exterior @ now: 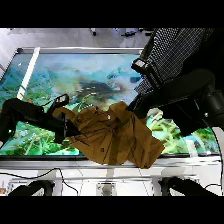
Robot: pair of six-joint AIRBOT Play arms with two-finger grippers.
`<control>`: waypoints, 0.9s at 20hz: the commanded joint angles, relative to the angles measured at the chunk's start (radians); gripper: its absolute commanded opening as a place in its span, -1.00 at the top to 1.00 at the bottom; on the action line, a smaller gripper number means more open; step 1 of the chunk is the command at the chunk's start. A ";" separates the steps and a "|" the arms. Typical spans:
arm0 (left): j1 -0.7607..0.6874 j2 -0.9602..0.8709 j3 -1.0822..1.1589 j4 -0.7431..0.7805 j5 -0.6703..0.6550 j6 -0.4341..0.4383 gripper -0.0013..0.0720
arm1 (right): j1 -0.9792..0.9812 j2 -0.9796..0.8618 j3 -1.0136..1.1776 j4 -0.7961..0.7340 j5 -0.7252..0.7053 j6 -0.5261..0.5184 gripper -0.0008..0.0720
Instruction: Fold the clothes and pants, and hang the long-sleeved shirts on hangers.
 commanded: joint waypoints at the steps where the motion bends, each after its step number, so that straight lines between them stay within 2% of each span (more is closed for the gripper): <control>1: -0.038 -0.051 0.001 -0.053 -0.047 0.062 0.88 | 0.014 0.001 0.049 0.071 -0.093 -0.041 0.88; 4: -0.075 -0.067 0.001 -0.079 -0.089 0.096 0.88 | 0.103 0.000 0.052 0.070 -0.095 -0.045 0.88; 9: -0.095 -0.071 0.001 -0.081 -0.154 0.096 0.88 | 0.222 0.000 0.052 0.031 -0.095 -0.045 0.88; 10: -0.095 -0.071 0.001 -0.083 -0.156 0.096 0.88 | 0.224 0.000 0.052 0.022 -0.097 -0.045 0.77; 11: -0.095 -0.071 0.001 -0.084 -0.157 0.096 0.88 | 0.224 0.000 0.058 0.008 -0.106 -0.045 0.21; 12: -0.095 -0.071 0.001 -0.084 -0.158 0.096 0.88 | 0.223 0.001 0.076 -0.027 -0.122 -0.045 -0.44; 15: -0.095 -0.071 0.001 -0.086 -0.158 0.096 0.88 | 0.223 0.005 0.183 -0.206 -0.164 -0.100 -0.44; 18: -0.095 -0.071 0.001 -0.090 -0.158 0.096 0.88 | 0.223 0.024 0.217 -0.349 -0.070 -0.214 -0.43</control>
